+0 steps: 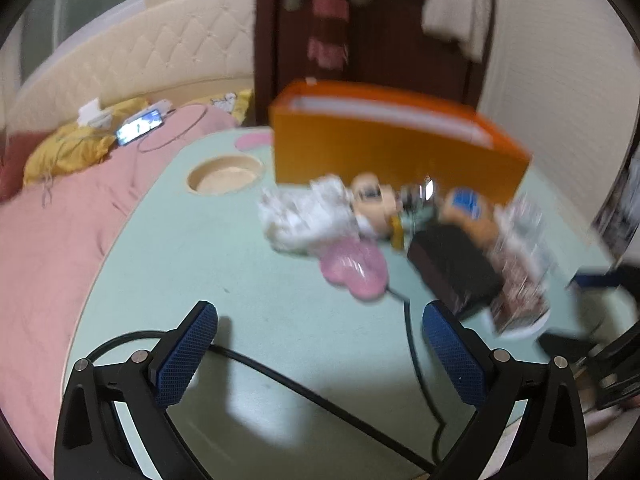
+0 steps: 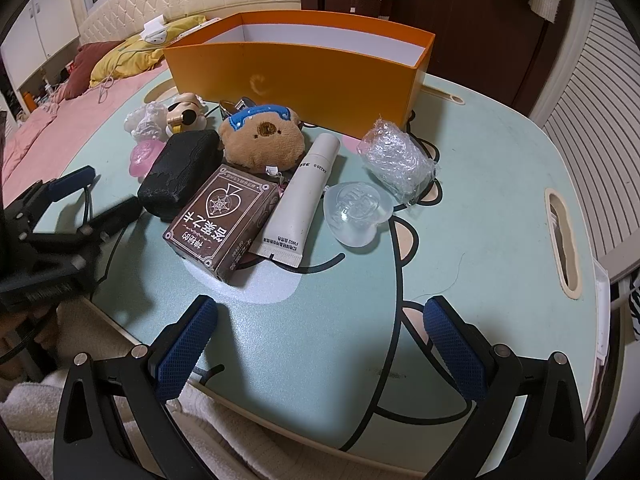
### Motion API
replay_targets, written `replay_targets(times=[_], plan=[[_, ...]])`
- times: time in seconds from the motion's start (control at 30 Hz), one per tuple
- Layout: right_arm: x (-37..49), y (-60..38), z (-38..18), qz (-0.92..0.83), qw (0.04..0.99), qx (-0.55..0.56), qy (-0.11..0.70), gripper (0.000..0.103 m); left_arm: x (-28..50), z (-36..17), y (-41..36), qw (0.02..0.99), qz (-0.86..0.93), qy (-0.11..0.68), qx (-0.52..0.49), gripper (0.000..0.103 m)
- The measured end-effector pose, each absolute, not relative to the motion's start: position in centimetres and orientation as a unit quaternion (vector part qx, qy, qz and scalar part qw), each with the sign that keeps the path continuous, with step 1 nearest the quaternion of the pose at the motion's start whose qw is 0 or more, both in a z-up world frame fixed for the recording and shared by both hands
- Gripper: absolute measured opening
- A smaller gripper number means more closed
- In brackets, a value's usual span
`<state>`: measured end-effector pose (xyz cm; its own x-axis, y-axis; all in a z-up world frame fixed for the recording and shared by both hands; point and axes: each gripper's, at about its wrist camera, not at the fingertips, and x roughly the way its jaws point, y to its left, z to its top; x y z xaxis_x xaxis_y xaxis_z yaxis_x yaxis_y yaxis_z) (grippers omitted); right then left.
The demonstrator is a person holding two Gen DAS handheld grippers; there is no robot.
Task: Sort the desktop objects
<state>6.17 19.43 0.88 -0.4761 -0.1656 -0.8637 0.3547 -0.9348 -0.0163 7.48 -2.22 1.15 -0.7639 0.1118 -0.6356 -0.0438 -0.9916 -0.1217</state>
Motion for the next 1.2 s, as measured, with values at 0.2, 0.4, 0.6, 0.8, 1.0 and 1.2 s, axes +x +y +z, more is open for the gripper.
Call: replay_targets(times=[0.2, 0.4, 0.6, 0.8, 1.0, 1.2], plan=[[6.3, 19.6, 0.8, -0.854, 0.156, 0.486, 0.098, 0.103, 5.0, 3.1, -3.8, 0.03, 0.937, -0.02, -0.349, 0.069], [6.3, 19.8, 0.9, -0.855, 0.158, 0.483, 0.098, 0.103, 1.5, 2.7, -3.7, 0.072, 0.921, -0.008, -0.384, 0.069], [6.2, 19.7, 0.9, -0.856, 0.161, 0.482, 0.099, 0.103, -1.1, 1.6, -2.8, 0.084, 0.907, 0.015, -0.412, 0.069], [6.0, 19.7, 0.9, -0.856, 0.162, 0.481, 0.099, 0.103, -2.1, 1.3, -2.4, 0.087, 0.905, 0.031, -0.415, 0.022], [6.1, 20.1, 0.9, -0.856, 0.161, 0.481, 0.098, 0.103, -0.3, 2.9, -4.4, 0.078, 0.923, -0.02, -0.376, 0.022], [6.2, 20.1, 1.0, -0.857, 0.159, 0.481, 0.096, 0.103, 4.1, 4.8, -6.5, 0.059, 0.943, -0.088, -0.316, 0.022]])
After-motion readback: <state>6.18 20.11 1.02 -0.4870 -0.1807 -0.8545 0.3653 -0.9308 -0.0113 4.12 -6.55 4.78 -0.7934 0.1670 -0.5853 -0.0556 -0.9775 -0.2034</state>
